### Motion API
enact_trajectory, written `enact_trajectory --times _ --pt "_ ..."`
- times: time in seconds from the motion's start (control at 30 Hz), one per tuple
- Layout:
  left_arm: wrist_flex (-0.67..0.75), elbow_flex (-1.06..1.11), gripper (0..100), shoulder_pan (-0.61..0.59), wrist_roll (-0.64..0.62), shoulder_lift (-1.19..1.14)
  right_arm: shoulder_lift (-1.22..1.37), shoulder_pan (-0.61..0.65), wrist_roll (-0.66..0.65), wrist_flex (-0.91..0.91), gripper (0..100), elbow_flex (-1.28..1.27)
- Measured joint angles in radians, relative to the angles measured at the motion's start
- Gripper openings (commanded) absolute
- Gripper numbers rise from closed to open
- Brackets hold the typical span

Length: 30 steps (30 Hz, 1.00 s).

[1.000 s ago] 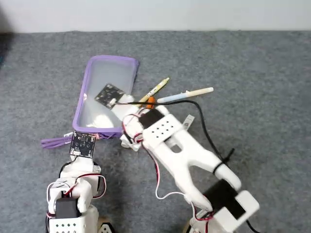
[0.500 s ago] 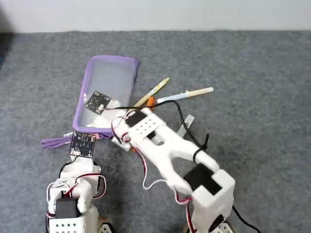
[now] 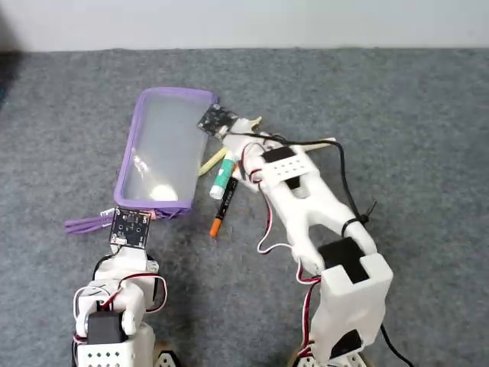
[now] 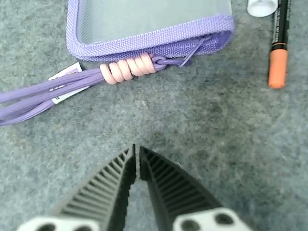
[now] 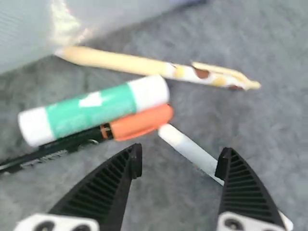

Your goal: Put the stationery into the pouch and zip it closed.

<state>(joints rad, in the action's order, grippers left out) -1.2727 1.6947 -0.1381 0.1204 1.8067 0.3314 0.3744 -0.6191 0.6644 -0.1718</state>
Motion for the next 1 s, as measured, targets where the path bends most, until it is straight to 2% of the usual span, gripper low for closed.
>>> enact_trajectory --times 0.13,0.3,0.47,0.63,0.87,1.0 --pt "0.0 0.0 1 0.0 0.0 0.0 -0.008 0.034 0.035 0.114 26.9 0.0" --pt "0.0 0.0 1 0.0 0.0 0.0 -0.081 0.173 0.167 0.275 27.0 0.0" --pt "0.0 0.0 1 0.0 0.0 0.0 -0.112 0.295 0.189 0.351 27.0 0.0" --pt "0.0 0.0 1 0.0 0.0 0.0 -0.114 0.365 0.189 0.316 27.0 0.0" --pt "0.0 0.0 1 0.0 0.0 0.0 -0.06 0.388 0.189 0.117 26.7 0.0" --pt "0.0 0.0 1 0.0 0.0 0.0 0.028 0.39 0.121 0.075 26.6 0.0"
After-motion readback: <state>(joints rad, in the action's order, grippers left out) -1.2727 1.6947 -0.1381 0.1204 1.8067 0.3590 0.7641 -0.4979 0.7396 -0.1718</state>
